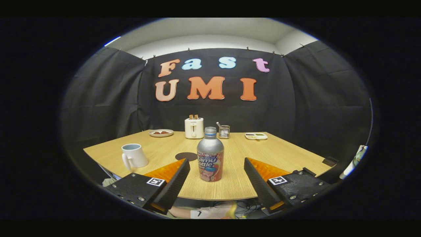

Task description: Take the bottle from table, then pour the juice into the cup, finally place the bottle on the coaster

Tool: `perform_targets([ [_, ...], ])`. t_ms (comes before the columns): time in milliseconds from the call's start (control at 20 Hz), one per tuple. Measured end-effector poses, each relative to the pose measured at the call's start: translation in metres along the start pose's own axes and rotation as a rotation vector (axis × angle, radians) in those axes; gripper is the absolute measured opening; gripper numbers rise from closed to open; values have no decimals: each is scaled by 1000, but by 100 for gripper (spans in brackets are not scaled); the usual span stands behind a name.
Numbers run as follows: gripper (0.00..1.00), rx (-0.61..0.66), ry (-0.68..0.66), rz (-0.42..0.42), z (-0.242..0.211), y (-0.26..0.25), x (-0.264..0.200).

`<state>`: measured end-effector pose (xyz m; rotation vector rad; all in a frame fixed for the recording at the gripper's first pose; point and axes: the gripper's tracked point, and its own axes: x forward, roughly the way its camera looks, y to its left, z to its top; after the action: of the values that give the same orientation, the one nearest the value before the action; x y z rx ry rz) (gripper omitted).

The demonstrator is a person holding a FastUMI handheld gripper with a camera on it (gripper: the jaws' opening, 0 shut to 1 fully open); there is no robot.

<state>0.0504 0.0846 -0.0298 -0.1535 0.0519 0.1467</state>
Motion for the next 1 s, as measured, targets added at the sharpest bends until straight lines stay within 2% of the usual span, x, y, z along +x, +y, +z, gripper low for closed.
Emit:
perform_targets([
  [1000, 99, 20, 95, -2, -36, 10, 75],
])
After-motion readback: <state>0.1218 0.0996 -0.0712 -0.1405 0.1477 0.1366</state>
